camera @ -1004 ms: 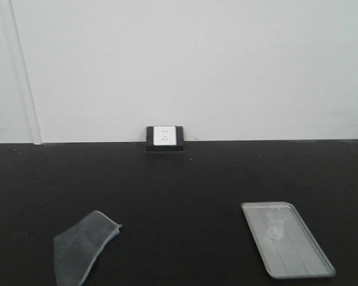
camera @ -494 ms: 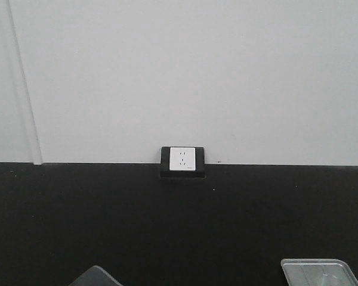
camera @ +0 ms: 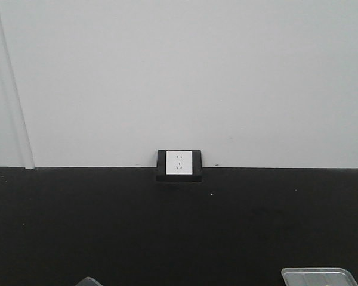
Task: Wipe beaker with gray cloth and return to tray
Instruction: 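Drive the base to the counter with the gray cloth and metal tray, then grasp the gray cloth with the left gripper and lift it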
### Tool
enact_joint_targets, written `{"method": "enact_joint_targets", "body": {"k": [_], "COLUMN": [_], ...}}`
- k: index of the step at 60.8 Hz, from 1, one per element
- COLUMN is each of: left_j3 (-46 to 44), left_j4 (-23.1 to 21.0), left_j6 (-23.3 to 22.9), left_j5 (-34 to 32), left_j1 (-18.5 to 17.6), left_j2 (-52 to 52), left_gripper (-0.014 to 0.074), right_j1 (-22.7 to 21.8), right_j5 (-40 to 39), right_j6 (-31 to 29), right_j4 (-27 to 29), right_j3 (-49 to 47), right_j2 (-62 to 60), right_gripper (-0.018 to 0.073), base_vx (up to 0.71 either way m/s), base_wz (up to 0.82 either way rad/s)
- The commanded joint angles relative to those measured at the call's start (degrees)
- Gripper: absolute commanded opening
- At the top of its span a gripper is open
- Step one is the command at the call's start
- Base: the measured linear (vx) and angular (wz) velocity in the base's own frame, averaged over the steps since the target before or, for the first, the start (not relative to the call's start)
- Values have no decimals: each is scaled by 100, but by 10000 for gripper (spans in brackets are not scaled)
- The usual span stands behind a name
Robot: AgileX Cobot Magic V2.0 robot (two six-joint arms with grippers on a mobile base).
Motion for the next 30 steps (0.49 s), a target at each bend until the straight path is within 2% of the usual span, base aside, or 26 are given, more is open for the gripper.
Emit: {"method": "enact_joint_targets", "body": {"k": [1, 18, 25, 30], "left_j3": [-43, -43, -84, -182], "left_j4": [-35, -35, -40, -110], "left_j6": [-53, -53, -73, -512], "left_j5": [-462, -638, -1347, -2075], "left_j1": [14, 14, 14, 14], "left_j2": [-83, -81, -81, -81], "left_gripper": [-6, -6, -6, -6], "right_j1": [-29, -30, -30, -30], "right_j5": [-476, -640, -1230, -1927], "right_j6": [-11, -6, 7, 155], "right_j4": [-32, -32, -16, 92], "right_j3": [83, 83, 83, 7], "right_j2": [-21, -21, -21, -21], "right_gripper": [-8, -8, -8, -8], "base_vx": [0, 0, 0, 0], "base_wz": [0, 0, 0, 0]}}
